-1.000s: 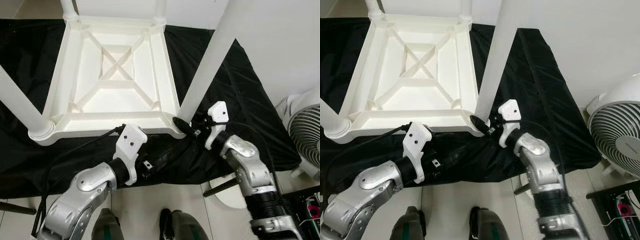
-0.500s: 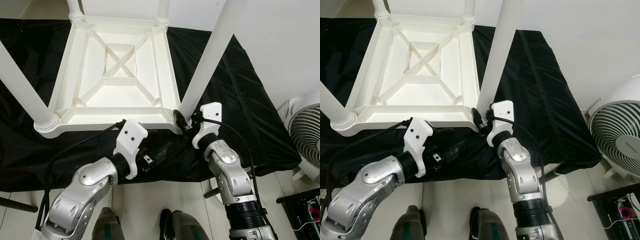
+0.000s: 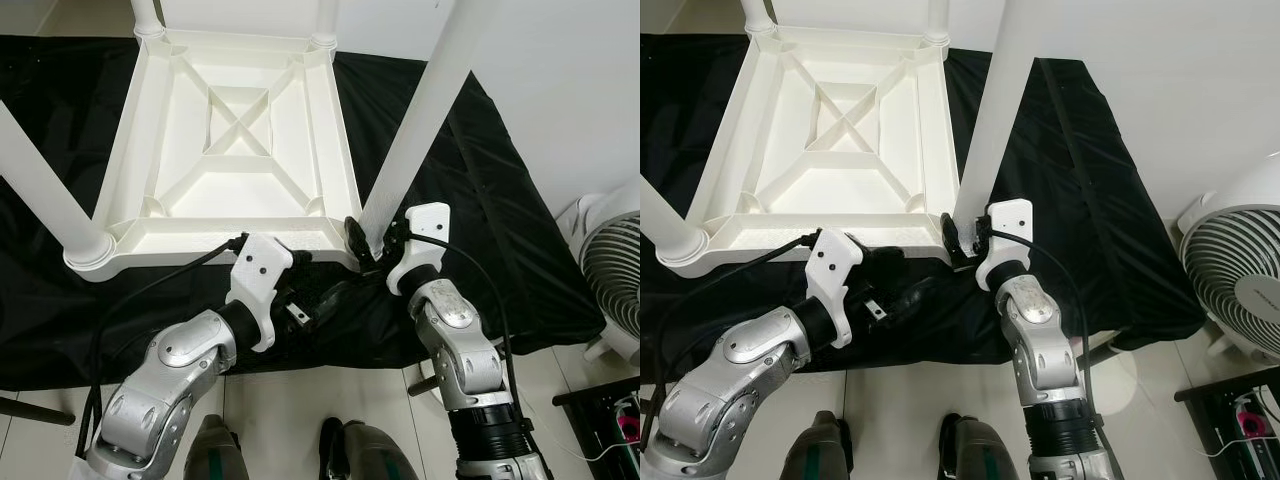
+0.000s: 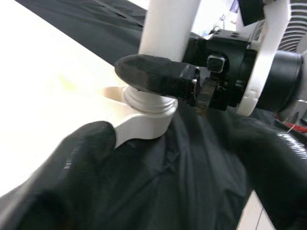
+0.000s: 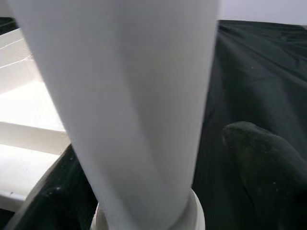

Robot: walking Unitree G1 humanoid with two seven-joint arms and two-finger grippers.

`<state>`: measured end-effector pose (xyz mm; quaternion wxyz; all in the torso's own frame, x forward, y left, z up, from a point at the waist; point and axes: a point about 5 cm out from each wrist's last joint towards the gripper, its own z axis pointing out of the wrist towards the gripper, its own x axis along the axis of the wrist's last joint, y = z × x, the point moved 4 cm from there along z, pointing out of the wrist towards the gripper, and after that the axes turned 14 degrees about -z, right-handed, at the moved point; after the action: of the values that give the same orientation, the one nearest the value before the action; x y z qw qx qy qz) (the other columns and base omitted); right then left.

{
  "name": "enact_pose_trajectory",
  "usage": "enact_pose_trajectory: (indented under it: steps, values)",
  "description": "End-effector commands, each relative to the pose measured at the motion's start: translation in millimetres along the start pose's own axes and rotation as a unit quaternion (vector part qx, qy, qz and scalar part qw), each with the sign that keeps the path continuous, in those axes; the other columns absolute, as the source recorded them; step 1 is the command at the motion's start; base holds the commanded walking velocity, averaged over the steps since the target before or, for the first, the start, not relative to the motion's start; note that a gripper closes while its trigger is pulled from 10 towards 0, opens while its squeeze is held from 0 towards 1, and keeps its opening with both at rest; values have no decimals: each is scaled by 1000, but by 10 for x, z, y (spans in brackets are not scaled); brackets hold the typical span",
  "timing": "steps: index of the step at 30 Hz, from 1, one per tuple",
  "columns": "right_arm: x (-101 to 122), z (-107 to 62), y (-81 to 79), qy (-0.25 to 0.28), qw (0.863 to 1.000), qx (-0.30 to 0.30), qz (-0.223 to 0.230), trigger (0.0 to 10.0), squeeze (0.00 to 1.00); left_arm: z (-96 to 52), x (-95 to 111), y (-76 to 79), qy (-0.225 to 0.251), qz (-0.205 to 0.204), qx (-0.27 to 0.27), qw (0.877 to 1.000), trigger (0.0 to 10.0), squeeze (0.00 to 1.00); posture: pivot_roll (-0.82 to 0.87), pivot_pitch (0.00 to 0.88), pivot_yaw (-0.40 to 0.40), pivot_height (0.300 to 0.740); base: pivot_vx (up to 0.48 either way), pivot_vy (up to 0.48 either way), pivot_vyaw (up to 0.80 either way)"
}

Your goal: Building children table

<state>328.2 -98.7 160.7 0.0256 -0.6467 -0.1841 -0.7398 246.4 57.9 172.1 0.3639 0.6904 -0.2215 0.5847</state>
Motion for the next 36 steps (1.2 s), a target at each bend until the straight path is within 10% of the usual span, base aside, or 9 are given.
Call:
enact_pose_trajectory:
  steps: [1, 3, 4, 28, 36]
  values:
    - [-7, -23, 93, -2, 1000, -13, -15, 10000, 0, -2, -18, -78, 0, 7, 44, 999, 10000, 1000, 66, 135, -76, 740, 0, 0, 0]
    - [-10, -30, 116, -2, 1000, -16, -21, 10000, 0, 3, -22, -90, -2, 12, 50, 999, 10000, 820, 68, 137, -77, 740, 0, 0, 0]
    - [-11, -39, 136, -1, 1000, -18, -22, 10000, 0, 7, -18, -105, 0, 15, 57, 998, 10000, 0, 66, 137, -76, 740, 0, 0, 0]
    - [73, -75, 275, 16, 999, -49, -11, 10000, 0, 227, 238, -643, 96, -54, 273, 956, 10000, 0, 36, 140, -44, 740, 0, 0, 0]
    - [255, -52, 113, 71, 997, 26, 6, 10000, 0, 423, 169, -820, 120, -111, 301, 940, 10000, 0, 10, 168, -64, 740, 0, 0, 0]
